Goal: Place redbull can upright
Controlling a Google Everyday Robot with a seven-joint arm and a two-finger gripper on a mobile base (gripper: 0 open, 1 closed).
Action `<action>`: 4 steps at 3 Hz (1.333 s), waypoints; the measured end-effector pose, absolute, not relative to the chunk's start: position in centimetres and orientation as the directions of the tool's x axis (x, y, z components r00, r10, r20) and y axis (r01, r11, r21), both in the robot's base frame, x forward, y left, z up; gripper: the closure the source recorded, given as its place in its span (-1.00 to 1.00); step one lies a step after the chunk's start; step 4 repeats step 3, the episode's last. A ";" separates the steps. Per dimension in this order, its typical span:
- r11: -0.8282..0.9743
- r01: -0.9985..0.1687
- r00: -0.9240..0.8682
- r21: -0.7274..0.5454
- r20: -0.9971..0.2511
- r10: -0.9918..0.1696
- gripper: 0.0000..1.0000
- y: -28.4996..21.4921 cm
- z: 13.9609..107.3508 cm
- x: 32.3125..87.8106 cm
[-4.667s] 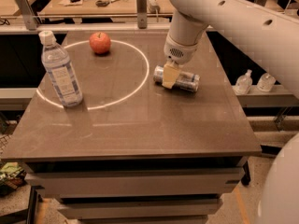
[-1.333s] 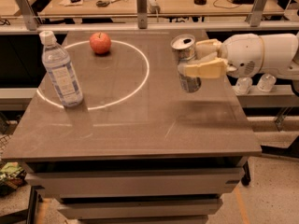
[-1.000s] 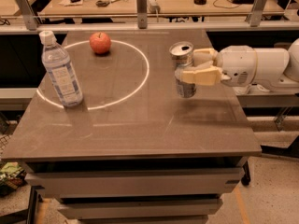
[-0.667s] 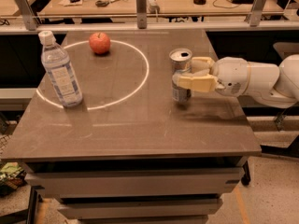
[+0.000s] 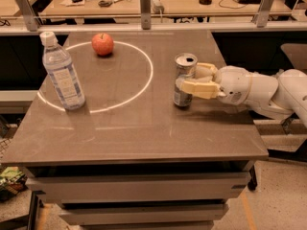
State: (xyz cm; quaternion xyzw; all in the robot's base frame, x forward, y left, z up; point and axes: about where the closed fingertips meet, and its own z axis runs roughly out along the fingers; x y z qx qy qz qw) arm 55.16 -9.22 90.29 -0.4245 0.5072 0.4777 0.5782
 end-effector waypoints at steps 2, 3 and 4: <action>0.129 -0.992 0.018 -0.005 -0.994 0.105 0.67 -8.9 90.2 55.0; 0.125 -0.992 0.019 -0.006 -0.994 0.106 0.21 -8.6 90.3 54.9; 0.125 -0.992 0.019 -0.006 -0.994 0.106 0.21 -8.6 90.3 54.9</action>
Offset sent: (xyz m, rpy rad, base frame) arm -0.0021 0.0007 -0.0043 -0.0449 0.0283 0.0842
